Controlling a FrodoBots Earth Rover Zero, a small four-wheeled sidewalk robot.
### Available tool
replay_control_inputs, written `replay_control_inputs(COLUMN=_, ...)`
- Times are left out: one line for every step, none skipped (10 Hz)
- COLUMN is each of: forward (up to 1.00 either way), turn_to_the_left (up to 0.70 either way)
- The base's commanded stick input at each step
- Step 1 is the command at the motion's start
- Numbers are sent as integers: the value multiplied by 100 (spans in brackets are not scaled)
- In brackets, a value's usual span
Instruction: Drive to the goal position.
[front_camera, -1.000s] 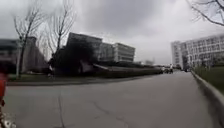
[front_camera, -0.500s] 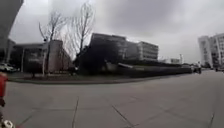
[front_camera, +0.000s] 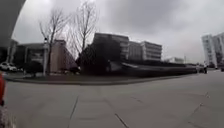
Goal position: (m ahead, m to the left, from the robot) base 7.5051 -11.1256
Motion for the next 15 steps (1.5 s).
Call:
replay_control_inputs(forward=70, turn_to_the_left=0)
replay_control_inputs(forward=70, turn_to_the_left=0)
replay_control_inputs(forward=70, turn_to_the_left=0)
replay_control_inputs(forward=70, turn_to_the_left=-26)
replay_control_inputs(forward=70, turn_to_the_left=-35)
replay_control_inputs(forward=70, turn_to_the_left=-35)
replay_control_inputs(forward=70, turn_to_the_left=-35)
replay_control_inputs(forward=70, turn_to_the_left=-35)
replay_control_inputs(forward=70, turn_to_the_left=-35)
replay_control_inputs(forward=70, turn_to_the_left=-35)
replay_control_inputs(forward=70, turn_to_the_left=-35)
replay_control_inputs(forward=70, turn_to_the_left=-35)
replay_control_inputs(forward=70, turn_to_the_left=-35)
replay_control_inputs(forward=70, turn_to_the_left=-35)
replay_control_inputs(forward=70, turn_to_the_left=-35)
